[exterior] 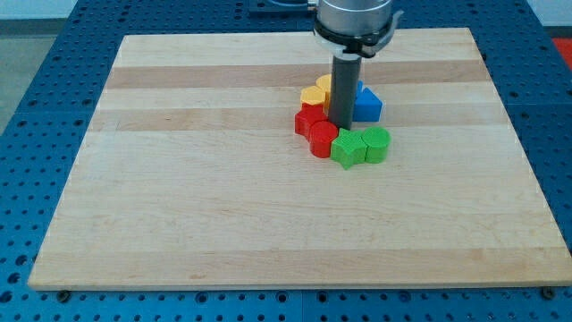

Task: Separate the red blocks from the group of blocks

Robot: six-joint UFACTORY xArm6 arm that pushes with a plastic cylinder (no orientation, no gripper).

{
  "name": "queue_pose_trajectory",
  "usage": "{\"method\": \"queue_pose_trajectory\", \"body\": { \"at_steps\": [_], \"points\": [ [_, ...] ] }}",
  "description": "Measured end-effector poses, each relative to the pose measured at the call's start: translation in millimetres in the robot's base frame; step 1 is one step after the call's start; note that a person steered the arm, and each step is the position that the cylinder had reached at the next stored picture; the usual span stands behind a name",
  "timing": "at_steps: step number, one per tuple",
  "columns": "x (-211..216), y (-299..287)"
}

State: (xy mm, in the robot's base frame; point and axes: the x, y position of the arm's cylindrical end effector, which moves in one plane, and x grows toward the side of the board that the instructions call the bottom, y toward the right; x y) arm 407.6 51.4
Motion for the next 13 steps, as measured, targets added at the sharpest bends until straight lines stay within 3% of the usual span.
{"method": "queue_pose_trajectory", "body": {
  "at_steps": [3, 6, 10, 13],
  "points": [
    [-4, -48],
    [-36, -84],
    [-46, -25],
    [-46, -94]
  ]
}}
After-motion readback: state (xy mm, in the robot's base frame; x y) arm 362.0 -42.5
